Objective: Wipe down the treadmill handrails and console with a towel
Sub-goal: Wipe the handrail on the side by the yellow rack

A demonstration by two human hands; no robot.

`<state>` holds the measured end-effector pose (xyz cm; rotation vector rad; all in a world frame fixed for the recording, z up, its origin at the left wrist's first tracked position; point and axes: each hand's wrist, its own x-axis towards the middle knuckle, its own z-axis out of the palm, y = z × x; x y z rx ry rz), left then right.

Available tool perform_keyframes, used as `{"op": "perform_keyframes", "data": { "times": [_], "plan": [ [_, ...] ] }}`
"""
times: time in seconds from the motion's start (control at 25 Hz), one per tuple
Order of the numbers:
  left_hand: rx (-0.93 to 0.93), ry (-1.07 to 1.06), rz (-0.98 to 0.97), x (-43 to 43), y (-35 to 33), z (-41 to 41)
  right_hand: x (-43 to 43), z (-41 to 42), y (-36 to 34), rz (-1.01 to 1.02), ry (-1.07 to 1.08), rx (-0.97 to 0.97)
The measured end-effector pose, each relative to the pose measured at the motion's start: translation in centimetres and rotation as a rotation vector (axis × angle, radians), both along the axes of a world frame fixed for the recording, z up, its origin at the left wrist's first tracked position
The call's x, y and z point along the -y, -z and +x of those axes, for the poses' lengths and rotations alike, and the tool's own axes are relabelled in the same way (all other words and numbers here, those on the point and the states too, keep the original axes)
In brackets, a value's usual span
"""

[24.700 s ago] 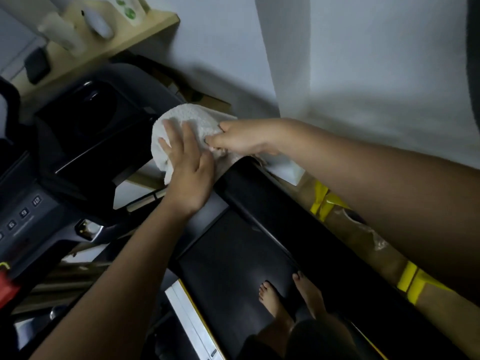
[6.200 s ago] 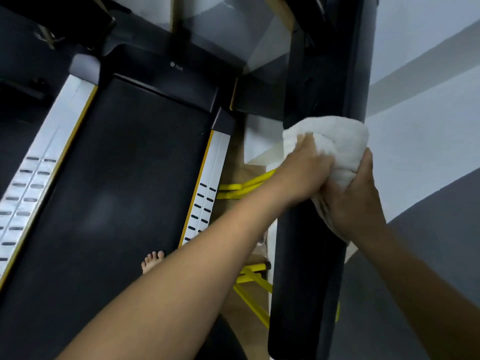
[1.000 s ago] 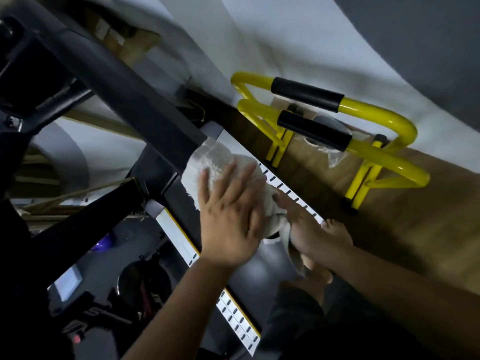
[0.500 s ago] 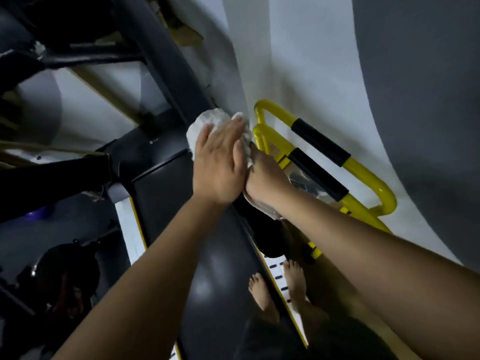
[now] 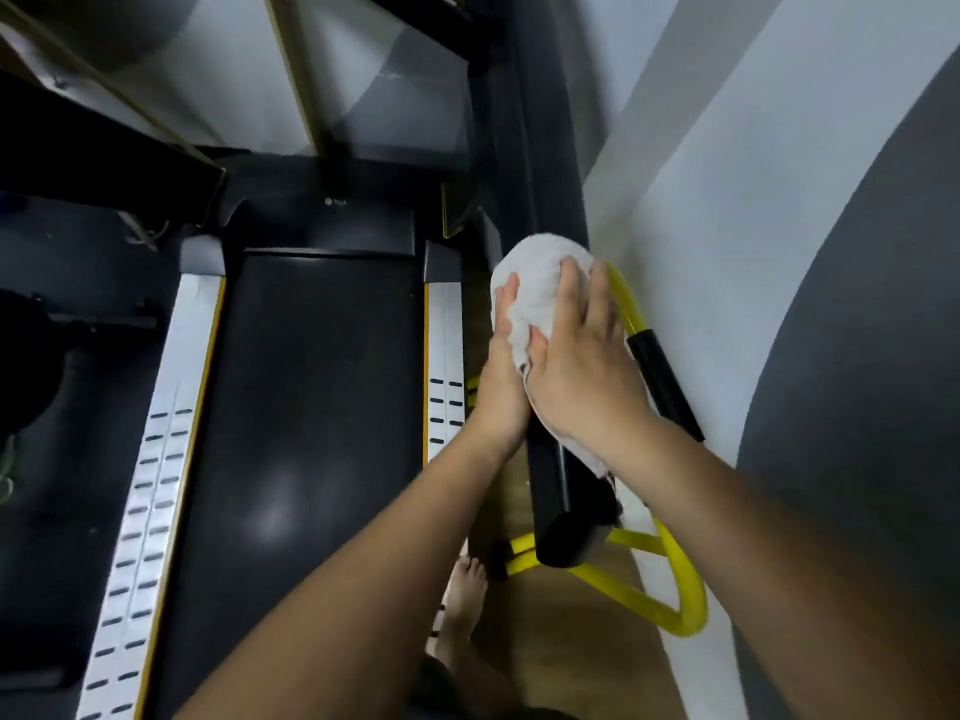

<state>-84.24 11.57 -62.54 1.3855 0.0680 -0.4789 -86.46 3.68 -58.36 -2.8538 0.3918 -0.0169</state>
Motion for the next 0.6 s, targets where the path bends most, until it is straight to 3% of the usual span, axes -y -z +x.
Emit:
{"op": "perform_keyframes", "data": {
  "times": [0.16,0.32,0.52,0.6],
  "plan": [
    [-0.165,-0.004,-0.252,0.3,1.5,-2.3,-0.4,-1.9,0.5,-0.017,-0.052,0.037],
    [-0.233,-0.042,-0.261,-0.6,4.3,-8.9,-0.8,-7.3,0.7,-0.112,-0.205,-0.052],
    [-0.275,-0.067,-0.366,0.7,5.7,-4.7,0.2,-2.2,0.1,-0.284,-0.347,-0.101],
    [-0.26,-0.029,-0.31,1.6,6.7,-1.4,0.0,0.1,-0.4,-0.311,-0.345,-0.088]
  ]
}}
